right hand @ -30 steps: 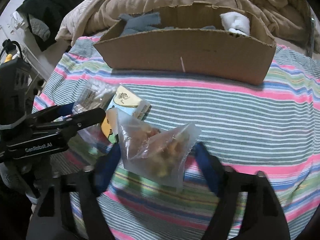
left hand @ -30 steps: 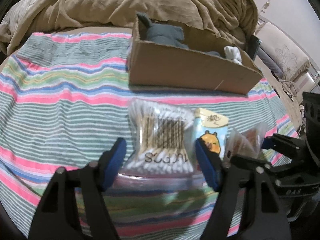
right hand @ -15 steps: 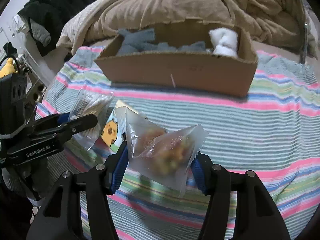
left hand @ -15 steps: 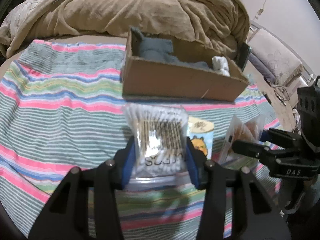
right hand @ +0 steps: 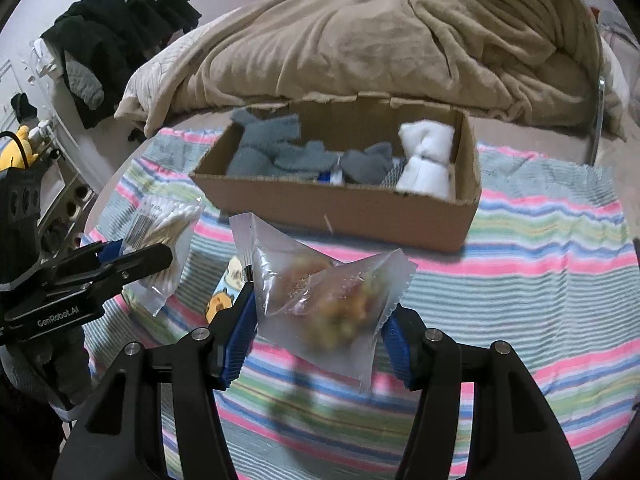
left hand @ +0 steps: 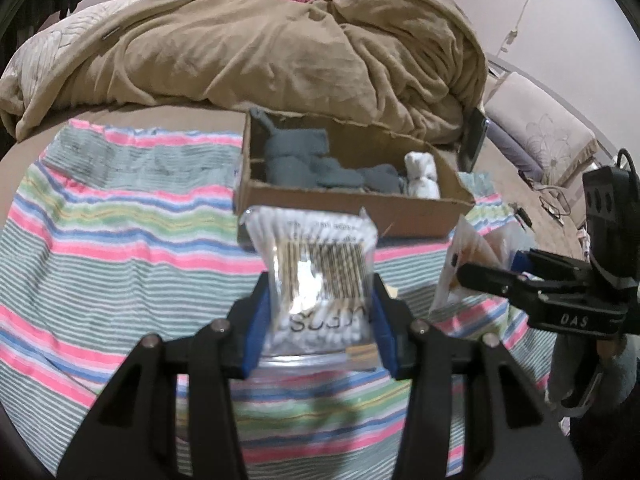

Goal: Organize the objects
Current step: 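Lift the swab bag and nut bag toward the cardboard box with both tools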

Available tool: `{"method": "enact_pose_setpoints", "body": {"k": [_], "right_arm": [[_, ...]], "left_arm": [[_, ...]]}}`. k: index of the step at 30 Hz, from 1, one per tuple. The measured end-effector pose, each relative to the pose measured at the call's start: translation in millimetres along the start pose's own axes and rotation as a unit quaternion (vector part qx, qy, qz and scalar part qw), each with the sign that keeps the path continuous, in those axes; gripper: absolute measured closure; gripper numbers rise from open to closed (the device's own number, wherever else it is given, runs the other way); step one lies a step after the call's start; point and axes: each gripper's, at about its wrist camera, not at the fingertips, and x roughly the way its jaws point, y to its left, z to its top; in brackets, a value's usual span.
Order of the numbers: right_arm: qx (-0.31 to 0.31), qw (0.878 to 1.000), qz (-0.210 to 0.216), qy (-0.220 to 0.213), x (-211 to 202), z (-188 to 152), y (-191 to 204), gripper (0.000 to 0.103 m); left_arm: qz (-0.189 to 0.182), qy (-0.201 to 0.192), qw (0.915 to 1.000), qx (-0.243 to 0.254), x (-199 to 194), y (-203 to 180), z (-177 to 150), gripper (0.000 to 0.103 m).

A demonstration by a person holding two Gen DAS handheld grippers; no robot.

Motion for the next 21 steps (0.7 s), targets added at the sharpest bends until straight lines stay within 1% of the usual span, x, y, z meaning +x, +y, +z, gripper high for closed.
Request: {"method": "enact_pose_setpoints", "body": {"k": [10,21], "right_arm": [[-0.01,1.0,-0.01,-0.017,-10.7,26.8,-8.2,0.042],[-0.018,0.999,-0.016,-0.028,-7.9,52.2,-13.8,0.042]], "left_arm": [[-0.008,-0.024,0.9997,0.007,-3.4,-8.6,27.6,0.056],[-0.018,-0.034,0.9991,0.016,5.7,-13.8,51.3,0.056]]}}
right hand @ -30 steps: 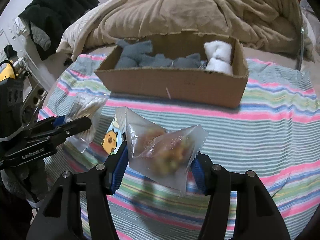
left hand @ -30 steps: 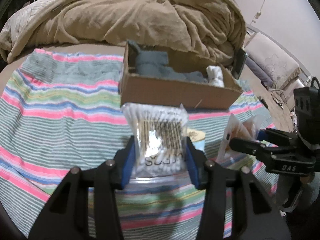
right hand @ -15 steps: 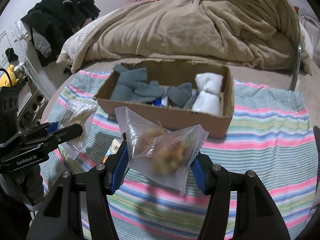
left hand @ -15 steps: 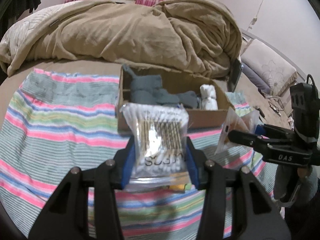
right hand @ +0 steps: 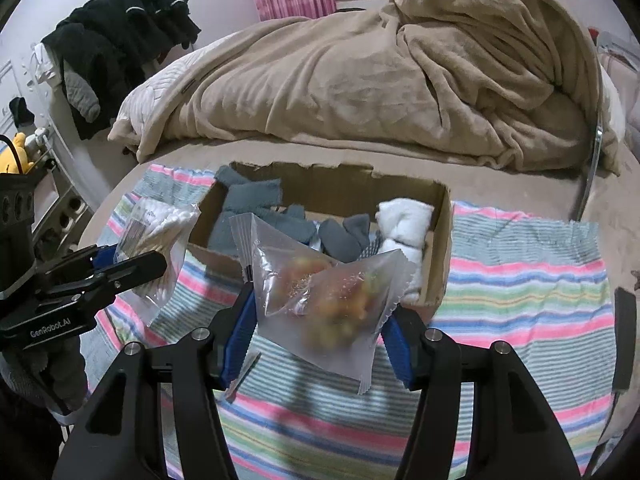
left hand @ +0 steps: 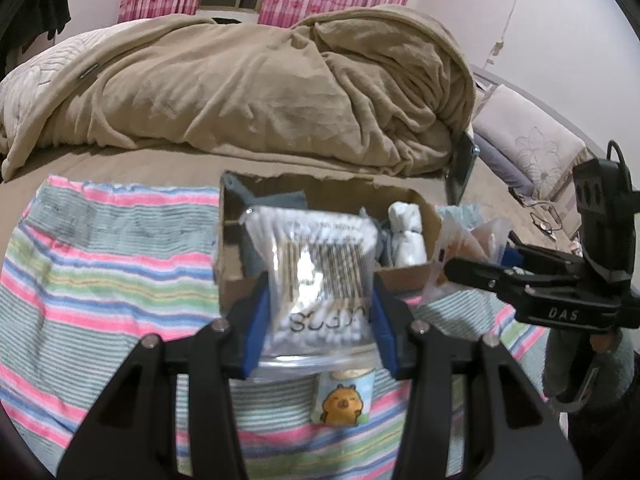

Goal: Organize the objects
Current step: 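Lift the swab bag and nut bag toward the cardboard box with both tools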

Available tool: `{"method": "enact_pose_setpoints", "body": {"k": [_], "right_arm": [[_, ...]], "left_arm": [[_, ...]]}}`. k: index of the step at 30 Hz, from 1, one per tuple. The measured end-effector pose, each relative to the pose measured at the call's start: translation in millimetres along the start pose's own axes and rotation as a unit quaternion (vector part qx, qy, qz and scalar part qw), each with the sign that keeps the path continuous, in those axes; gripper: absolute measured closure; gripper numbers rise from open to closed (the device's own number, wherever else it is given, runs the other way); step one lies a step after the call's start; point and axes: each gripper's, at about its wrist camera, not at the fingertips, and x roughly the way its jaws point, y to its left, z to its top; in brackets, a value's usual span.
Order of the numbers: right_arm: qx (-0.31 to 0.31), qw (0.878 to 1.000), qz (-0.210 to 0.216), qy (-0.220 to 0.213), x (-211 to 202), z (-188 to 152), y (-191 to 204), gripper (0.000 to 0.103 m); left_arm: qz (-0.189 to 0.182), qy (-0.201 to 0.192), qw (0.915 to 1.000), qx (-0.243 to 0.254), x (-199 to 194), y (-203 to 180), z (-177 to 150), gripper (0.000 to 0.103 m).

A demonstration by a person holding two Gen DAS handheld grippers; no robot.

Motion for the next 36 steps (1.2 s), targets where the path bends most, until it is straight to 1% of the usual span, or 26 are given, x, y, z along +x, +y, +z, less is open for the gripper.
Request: {"method": "enact_pose_setpoints", "body": {"k": [15,21,27,31,36], "right_arm": [[-0.01,1.0,-0.002,-0.013,16.8,25.7,-3.3,0.042],[-0.007,1.0,-0.003,-0.01,26.2,28.3,-8.9,0.042],[0.001,1.0,0.006,-0.007,38.7,31.4,-13.3,0.042],[0.001,1.0,0.013,-0.003,47.1,32.7,-13.2,0.042],[0.0,1.0,0.016,0.004,55.0,30.7,-13.8,0.042]], "left_arm": [[-0.009,-0.015,0.9998,-0.005,21.0,1.2,23.0,0.056],[-0.012,-0.016,0.9997,-0.012,32.1,0.5,26.8,0.056],[-0.012,-0.014,0.9998,-0.009,47.1,-3.3,28.6,0.056],[-0.01,-0.008,0.9997,-0.019,57.4,-2.4,27.8,0.056],[-0.008,-0.011,0.9998,-0.017,66.5,-2.9,28.8,0.056]]}}
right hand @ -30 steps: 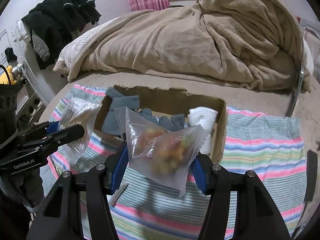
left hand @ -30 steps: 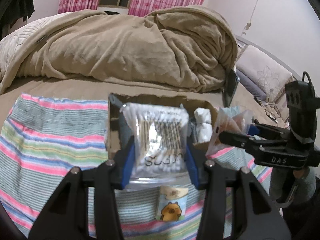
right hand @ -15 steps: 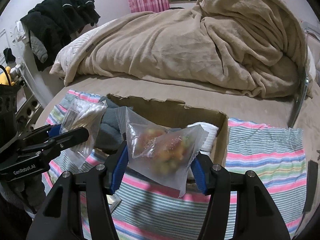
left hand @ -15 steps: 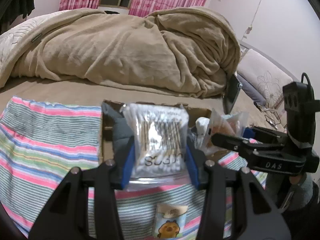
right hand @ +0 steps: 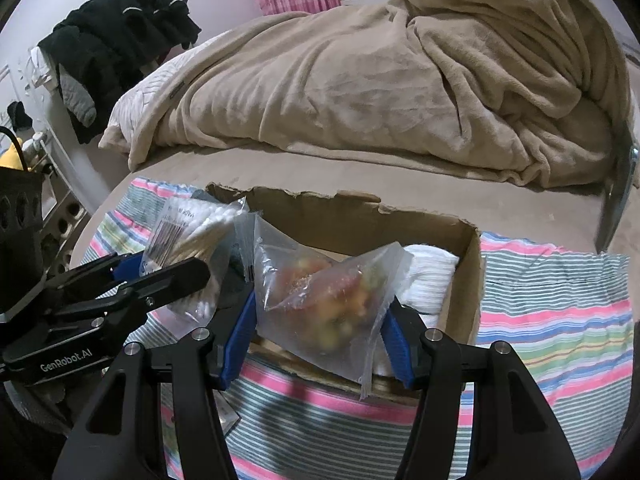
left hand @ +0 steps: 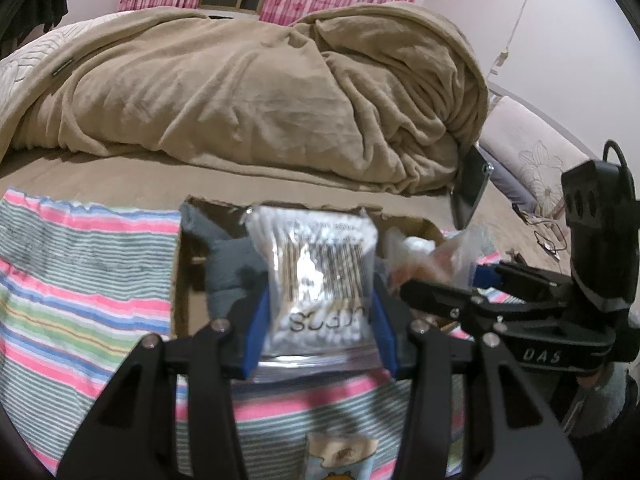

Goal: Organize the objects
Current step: 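Lift the swab bag and nut bag toward the cardboard box with both tools, then lower both bags into the box and open both tools to release them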

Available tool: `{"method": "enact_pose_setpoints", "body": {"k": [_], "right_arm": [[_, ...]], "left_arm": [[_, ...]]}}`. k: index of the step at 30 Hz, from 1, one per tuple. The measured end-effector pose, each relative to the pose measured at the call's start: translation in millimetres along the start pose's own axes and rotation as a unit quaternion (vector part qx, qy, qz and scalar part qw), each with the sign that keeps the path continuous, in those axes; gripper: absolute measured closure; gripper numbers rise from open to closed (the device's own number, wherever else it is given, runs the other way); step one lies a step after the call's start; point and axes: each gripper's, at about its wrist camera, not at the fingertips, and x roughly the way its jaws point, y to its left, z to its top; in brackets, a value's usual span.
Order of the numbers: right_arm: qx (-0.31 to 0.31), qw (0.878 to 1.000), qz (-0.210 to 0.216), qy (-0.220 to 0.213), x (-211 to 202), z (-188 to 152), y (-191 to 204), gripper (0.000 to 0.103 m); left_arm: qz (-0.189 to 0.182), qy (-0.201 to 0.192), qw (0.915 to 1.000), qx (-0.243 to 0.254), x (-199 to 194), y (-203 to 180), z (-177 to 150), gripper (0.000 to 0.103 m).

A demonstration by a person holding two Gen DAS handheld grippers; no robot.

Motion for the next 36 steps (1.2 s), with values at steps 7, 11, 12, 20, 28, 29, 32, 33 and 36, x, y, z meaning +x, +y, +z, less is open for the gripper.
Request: {"method": "enact_pose_setpoints", "body": {"k": [7,11,12,20,28,29,32,33,36], "right_arm": [[0.007,1.0,0.001,0.006,6.5,0.0,-5.8,0.042],[0.008,1.0,0.0,0.006,7.1,0.2,-6.8,0.042],[0.009,1.0,-0.002,0.006,6.9,0.4,-7.4,0.042],[0.013,1.0,-0.019,-0.009,-5.8,1.5,-10.5,0.039],[0.013,0.999,-0.025,-0.018,-23.6,0.1,-2.8,0.038],[0.013,0.999,-0.025,-0.019,-25.0,-0.5,-1.5,0.038],[0.013,0.999,-0.024,-0.018,-28.1,-1.9,2.2,0.038],[0.012,1.0,-0.023,-0.018,-29.5,-3.0,4.5,0.038],[0.008,1.0,-0.02,-0.017,-33.4,-6.7,11.8,0.032]], "left_arm": [[0.014,0.012,0.9998,0.005,19.5,2.2,-0.9,0.056],[0.021,0.027,0.9994,0.006,30.1,3.0,-3.9,0.055],[0.023,0.029,0.9993,0.005,31.7,3.9,-4.5,0.055],[0.02,0.018,0.9996,0.001,24.0,5.7,-2.5,0.04],[0.019,0.002,0.9998,-0.008,-2.9,6.6,1.0,0.038],[0.02,0.001,0.9998,-0.008,-6.1,6.7,0.7,0.038],[0.02,-0.001,0.9998,-0.008,-16.2,7.5,-1.1,0.038],[0.02,-0.002,0.9998,-0.008,-19.9,7.8,-2.1,0.038],[0.021,-0.002,0.9998,-0.006,-30.1,8.3,-6.0,0.038]]}}
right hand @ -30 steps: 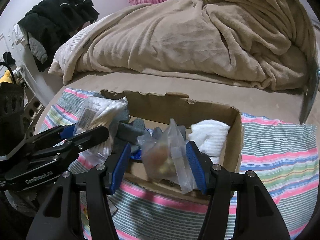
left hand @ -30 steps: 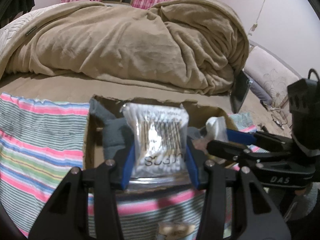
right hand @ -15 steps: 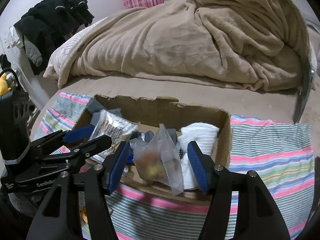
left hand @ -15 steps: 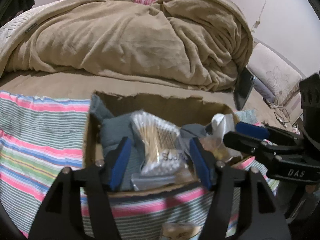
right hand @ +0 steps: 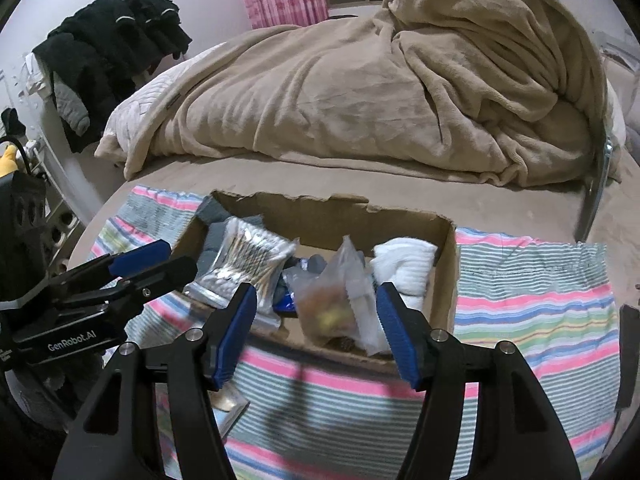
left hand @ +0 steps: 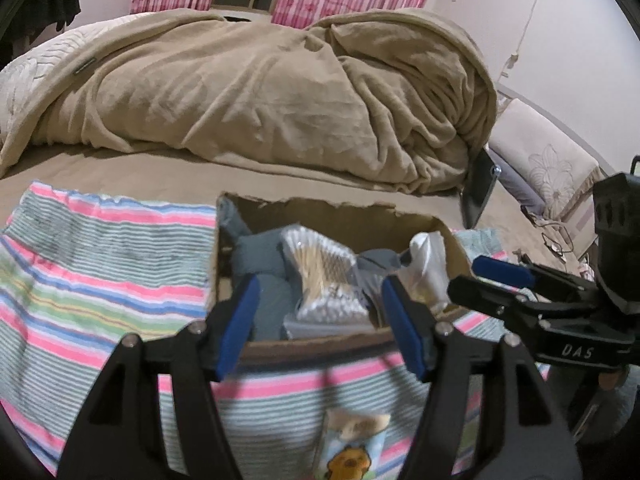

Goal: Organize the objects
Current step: 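Lower both bags into the box and open both tools to release them, then move the right tool to the capybara tissue pack and grasp it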

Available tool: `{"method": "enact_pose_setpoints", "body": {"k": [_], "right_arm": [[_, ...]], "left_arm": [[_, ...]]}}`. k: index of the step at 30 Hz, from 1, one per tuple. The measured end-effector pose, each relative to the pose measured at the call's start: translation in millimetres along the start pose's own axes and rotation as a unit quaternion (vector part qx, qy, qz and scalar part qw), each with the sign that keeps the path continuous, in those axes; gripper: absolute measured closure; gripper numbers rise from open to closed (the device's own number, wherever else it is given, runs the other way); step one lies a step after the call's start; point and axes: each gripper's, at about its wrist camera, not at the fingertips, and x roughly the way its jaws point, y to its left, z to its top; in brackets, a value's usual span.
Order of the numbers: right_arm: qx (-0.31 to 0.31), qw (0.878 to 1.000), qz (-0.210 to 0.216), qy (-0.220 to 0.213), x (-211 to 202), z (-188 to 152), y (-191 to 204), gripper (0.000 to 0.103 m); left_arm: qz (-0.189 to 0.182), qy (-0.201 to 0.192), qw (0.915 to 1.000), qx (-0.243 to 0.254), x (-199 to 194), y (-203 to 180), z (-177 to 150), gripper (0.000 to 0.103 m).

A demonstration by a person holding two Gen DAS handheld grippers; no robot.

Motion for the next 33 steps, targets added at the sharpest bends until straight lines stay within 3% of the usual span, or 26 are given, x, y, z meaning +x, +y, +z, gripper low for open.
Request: {"method": "enact_pose_setpoints", "body": {"k": [2,18,27,33], "right_arm": [[0.0,1.0,0.003,0.0,-1.9,-1.7,3.3,0.026],[0.001,1.0,0.001,0.009,-10.7,-20.9,24.0,0.026],[-0.005,0.999,0.014,0.037,2.6,-38.2,45.2,0.026],[-0.007,0.998,0.021,0.059,12.1,-52.7,56.6,0.026]], "left_arm": [[0.001,0.0,1.0,0.002,-6.3,0.5,-2.8,0.038],[0.011,0.025,0.9996,0.002,-35.3,9.9,-26.0,0.038],[0.023,0.045,0.9987,-0.007,-45.0,23.7,-48.6,0.037],[0.025,0.051,0.9982,-0.016,-50.5,34.5,-63.7,0.032]]}}
